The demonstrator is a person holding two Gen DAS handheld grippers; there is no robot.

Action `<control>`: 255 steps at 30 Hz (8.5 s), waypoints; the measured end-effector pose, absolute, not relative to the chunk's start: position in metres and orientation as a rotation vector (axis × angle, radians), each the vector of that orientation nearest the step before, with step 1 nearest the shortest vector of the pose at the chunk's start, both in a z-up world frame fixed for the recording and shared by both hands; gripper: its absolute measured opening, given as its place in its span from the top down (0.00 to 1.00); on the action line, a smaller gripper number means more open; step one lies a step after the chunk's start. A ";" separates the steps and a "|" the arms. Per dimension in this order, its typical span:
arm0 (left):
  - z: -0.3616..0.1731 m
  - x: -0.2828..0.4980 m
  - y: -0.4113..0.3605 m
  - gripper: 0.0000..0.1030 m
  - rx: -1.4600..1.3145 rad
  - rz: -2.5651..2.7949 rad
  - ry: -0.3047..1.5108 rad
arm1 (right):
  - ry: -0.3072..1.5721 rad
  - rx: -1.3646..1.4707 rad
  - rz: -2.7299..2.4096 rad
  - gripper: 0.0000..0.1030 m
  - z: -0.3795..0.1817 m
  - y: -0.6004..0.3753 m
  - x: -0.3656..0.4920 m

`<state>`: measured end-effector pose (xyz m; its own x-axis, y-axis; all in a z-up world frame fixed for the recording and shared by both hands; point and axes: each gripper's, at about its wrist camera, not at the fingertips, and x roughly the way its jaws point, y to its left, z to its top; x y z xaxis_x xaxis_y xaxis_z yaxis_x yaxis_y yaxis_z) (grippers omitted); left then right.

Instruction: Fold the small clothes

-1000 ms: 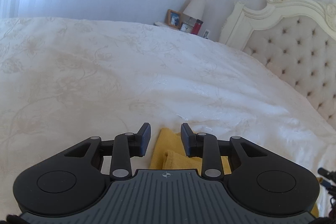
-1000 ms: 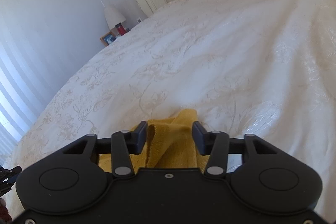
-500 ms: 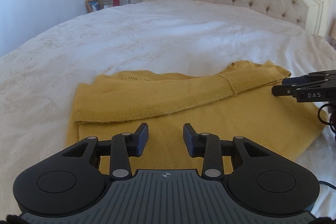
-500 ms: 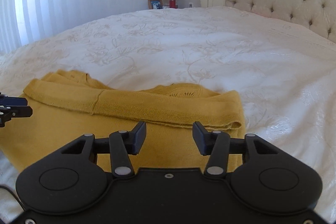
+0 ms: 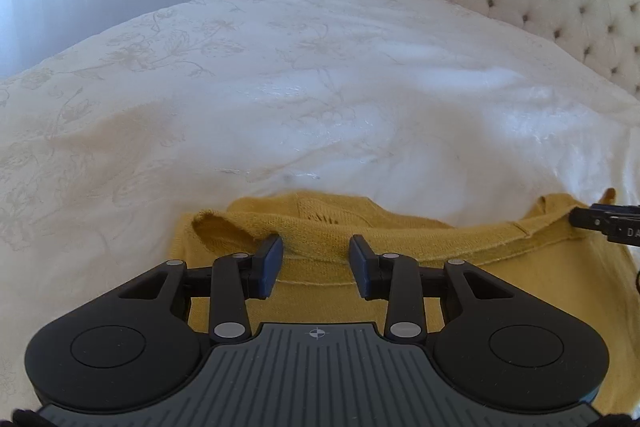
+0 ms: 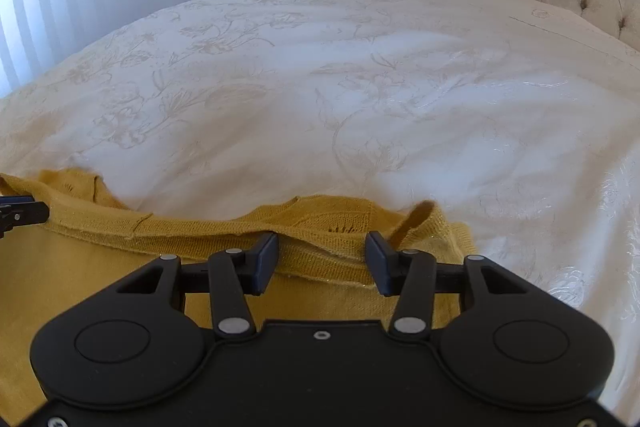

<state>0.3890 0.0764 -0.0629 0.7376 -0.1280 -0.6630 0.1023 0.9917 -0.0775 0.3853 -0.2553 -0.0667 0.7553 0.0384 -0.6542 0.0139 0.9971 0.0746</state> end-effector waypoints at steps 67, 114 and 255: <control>-0.077 0.259 0.142 0.45 -0.162 -0.211 0.670 | 0.771 -0.153 0.076 0.40 -0.080 -0.116 0.268; -0.093 0.349 0.139 0.66 -0.424 -0.242 0.876 | 0.587 0.066 0.284 0.32 -0.070 -0.177 0.222; -0.090 0.237 -0.031 0.34 -0.150 -0.415 0.792 | 0.667 0.405 0.171 0.78 -0.077 -0.334 0.294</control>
<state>0.2365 -0.0315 -0.0896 0.6272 -0.4160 -0.6585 0.3050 0.9091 -0.2838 0.2939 -0.3343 -0.0772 0.7754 0.2816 -0.5652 -0.0254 0.9083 0.4177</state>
